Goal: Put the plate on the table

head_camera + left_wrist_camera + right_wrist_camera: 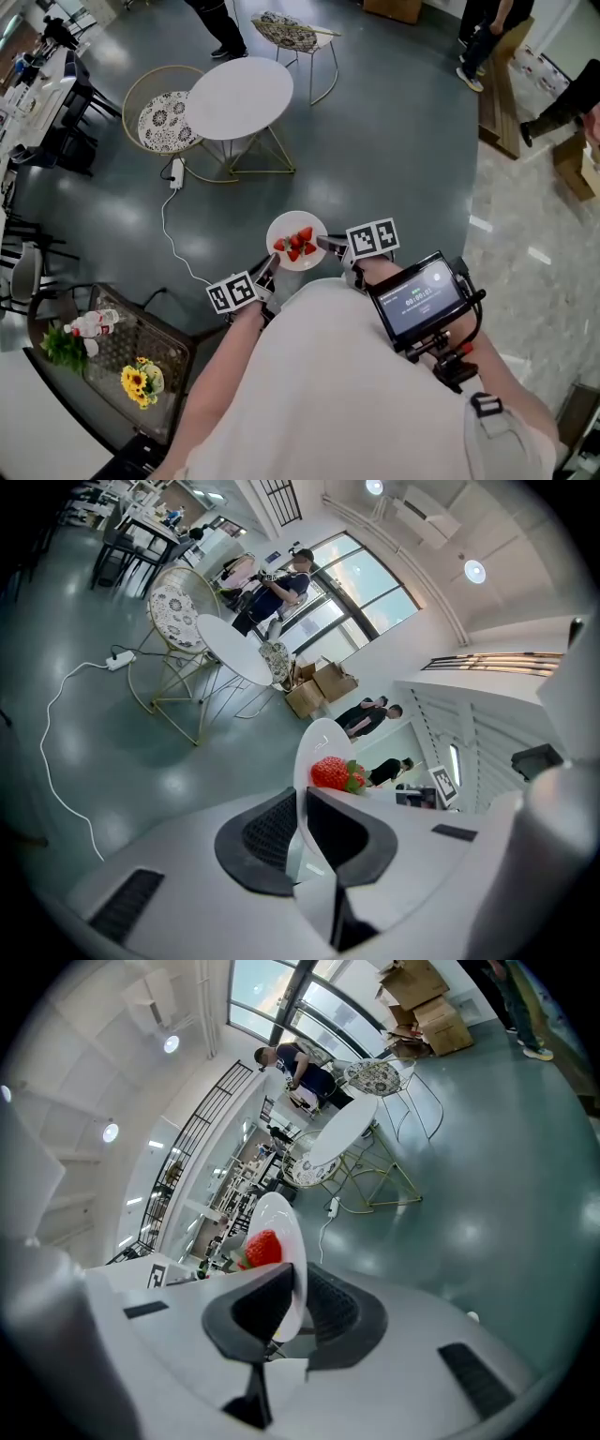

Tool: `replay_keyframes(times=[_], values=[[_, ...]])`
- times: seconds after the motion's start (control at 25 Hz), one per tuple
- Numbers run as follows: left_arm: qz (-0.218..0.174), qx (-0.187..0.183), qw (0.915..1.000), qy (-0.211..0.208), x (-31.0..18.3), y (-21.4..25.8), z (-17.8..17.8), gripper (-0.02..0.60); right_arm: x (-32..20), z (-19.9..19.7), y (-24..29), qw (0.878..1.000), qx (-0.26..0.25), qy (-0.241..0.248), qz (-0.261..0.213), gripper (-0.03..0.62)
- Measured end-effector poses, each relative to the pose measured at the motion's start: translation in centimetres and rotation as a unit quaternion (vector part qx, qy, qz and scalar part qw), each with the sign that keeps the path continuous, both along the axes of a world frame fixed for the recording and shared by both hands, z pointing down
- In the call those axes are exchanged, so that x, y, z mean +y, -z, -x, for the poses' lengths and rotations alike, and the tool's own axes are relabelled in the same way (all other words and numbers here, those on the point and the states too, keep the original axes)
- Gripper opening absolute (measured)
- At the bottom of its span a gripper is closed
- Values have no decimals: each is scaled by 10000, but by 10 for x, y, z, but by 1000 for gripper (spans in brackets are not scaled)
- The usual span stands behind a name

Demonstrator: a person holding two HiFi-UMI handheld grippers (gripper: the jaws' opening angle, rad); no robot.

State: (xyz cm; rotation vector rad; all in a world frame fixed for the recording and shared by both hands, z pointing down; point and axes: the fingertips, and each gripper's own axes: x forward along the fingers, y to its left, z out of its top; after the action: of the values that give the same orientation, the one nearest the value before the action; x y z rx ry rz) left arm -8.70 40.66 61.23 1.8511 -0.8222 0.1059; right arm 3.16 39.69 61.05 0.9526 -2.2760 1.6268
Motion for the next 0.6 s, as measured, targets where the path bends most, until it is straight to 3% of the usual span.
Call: replay_keyframes(times=[0.6], values=[[45, 6, 9999, 144, 9, 8, 11, 15, 4, 12, 9, 9998, 73, 177, 36, 28]])
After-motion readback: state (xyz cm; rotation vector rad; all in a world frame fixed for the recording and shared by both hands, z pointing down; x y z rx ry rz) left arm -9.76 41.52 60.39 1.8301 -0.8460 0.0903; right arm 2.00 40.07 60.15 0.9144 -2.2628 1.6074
